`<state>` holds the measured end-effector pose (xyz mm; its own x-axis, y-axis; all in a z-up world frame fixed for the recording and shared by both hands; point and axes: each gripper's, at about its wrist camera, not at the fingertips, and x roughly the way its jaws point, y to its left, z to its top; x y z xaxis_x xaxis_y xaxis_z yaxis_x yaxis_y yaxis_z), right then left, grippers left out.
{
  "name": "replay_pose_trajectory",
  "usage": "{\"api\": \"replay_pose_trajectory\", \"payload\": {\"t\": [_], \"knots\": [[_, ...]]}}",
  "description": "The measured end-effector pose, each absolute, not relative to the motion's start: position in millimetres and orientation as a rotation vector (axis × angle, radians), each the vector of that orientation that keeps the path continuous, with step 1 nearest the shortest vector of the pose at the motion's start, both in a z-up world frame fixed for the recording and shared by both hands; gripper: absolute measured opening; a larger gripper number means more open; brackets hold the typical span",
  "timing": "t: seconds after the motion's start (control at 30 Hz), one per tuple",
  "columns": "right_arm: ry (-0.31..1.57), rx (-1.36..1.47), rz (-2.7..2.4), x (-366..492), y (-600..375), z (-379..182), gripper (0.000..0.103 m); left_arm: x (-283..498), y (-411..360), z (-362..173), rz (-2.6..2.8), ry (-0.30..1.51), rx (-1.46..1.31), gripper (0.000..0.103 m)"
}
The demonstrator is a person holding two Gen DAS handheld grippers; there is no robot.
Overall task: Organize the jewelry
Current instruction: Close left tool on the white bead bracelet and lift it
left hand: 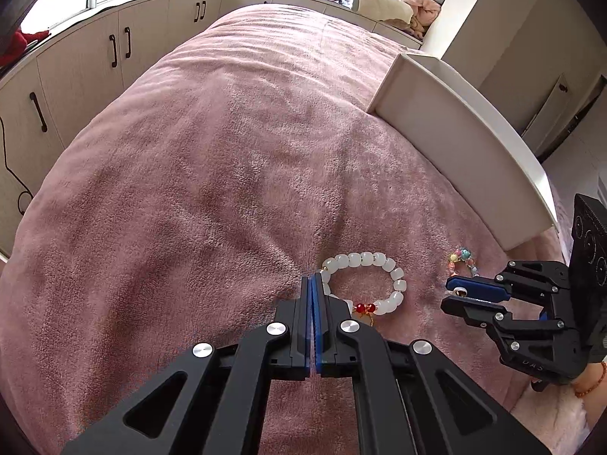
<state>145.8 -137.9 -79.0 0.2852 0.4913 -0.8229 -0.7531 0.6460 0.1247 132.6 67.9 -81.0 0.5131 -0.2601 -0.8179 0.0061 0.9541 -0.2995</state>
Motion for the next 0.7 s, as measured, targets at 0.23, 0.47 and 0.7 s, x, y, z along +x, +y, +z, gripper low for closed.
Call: {"api": "replay_pose_trajectory", "payload": {"t": [0.23,0.47,0.7], "knots": [[0.951,-0.300,0.842,137.8,-142.5,-70.6,0.016,148.9,39.6,-87.3,-0.176,1.063,-0.200,0.040],[0.939,-0.275,0.838,132.9,-153.3,-62.6,0.016,170.0,-9.2,-106.1,-0.150,1.103,0.204,0.040],[0.905,-0.234,0.849,132.9,-160.8,-51.4,0.016,176.4,4.7,-98.1,-0.187,1.160,0.196,0.018]]}}
